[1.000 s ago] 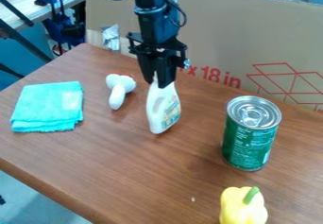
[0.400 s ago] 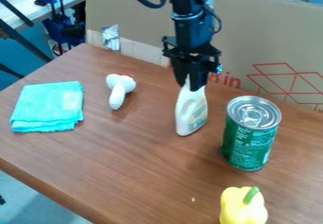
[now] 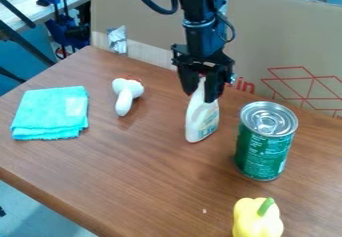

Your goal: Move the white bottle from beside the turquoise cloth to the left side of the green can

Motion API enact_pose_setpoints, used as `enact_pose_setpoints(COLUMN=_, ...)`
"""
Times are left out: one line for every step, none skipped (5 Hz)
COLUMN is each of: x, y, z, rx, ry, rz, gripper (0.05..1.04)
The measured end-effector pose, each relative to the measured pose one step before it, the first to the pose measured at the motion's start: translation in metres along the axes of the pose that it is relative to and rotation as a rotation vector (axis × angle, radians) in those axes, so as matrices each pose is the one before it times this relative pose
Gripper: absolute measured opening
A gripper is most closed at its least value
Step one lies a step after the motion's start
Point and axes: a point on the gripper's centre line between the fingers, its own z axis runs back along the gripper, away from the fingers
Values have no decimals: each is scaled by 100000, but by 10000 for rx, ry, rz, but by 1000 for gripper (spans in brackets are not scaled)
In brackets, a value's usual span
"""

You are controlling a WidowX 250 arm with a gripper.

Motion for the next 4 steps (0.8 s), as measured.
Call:
enact_pose_setpoints(x=-406, y=-22, z=-289, rx=106, ry=59, rz=229, gripper=1012)
enact_pose_setpoints(x=-429, y=-395, z=2252, rx=115, ry=-721, rz=47, gripper=1010)
enact_pose_setpoints(x=-1833, y=-860, z=3125, rx=814, ry=160, rz=27, gripper=1005)
enact_pose_setpoints(x=-2939, y=-462, z=1599, rx=142, ry=1471, rz=58, gripper=1003)
